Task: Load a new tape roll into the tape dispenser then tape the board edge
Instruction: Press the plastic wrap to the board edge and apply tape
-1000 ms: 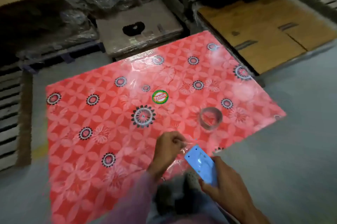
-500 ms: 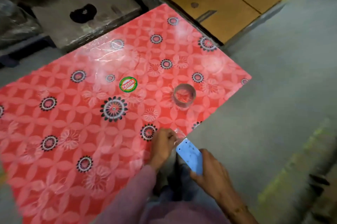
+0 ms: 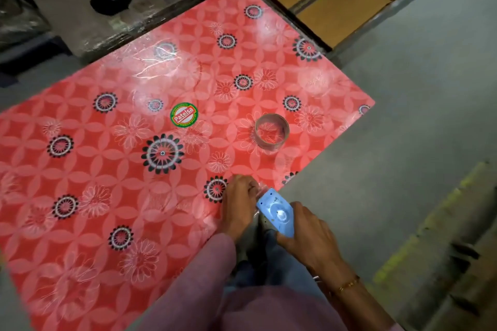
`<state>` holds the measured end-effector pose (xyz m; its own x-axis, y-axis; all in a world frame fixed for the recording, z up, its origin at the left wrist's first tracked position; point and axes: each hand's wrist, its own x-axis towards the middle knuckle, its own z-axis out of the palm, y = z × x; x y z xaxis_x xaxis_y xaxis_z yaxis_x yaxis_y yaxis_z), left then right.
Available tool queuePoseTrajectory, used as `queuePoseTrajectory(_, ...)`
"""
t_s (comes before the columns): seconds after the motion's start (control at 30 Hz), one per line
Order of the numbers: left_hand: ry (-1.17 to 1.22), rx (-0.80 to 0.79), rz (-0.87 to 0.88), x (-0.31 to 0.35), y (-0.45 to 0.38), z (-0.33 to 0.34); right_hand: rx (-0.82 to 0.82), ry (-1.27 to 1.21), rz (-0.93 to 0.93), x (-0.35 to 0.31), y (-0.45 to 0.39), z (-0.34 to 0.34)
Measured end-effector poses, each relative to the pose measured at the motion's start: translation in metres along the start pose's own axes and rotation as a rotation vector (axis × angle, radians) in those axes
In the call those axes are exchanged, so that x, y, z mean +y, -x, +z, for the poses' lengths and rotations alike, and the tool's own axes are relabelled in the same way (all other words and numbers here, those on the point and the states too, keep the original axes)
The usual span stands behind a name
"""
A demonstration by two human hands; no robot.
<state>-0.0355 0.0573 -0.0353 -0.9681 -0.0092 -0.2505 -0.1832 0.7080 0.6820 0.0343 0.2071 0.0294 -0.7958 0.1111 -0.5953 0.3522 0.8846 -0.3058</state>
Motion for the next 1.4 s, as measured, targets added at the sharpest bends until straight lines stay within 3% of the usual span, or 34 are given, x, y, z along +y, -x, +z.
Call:
queuePoseTrajectory(0.8,-0.071,0.05,0.116,-0.006,0.001,0.006,-0.057,0.024,-0.024,0.0,-0.013,-0.004)
queuePoseTrajectory(1.33,0.012,0.051,0.015,-0.003,0.001,0.0,-0.07,0.006,-0.032,0.006,-0.014,0.0)
queuePoseTrajectory(1.4,-0.119,0.107,0.0,-0.007,0.002,-0.008,-0.069,-0.007,-0.038,0.008,-0.014,0.002)
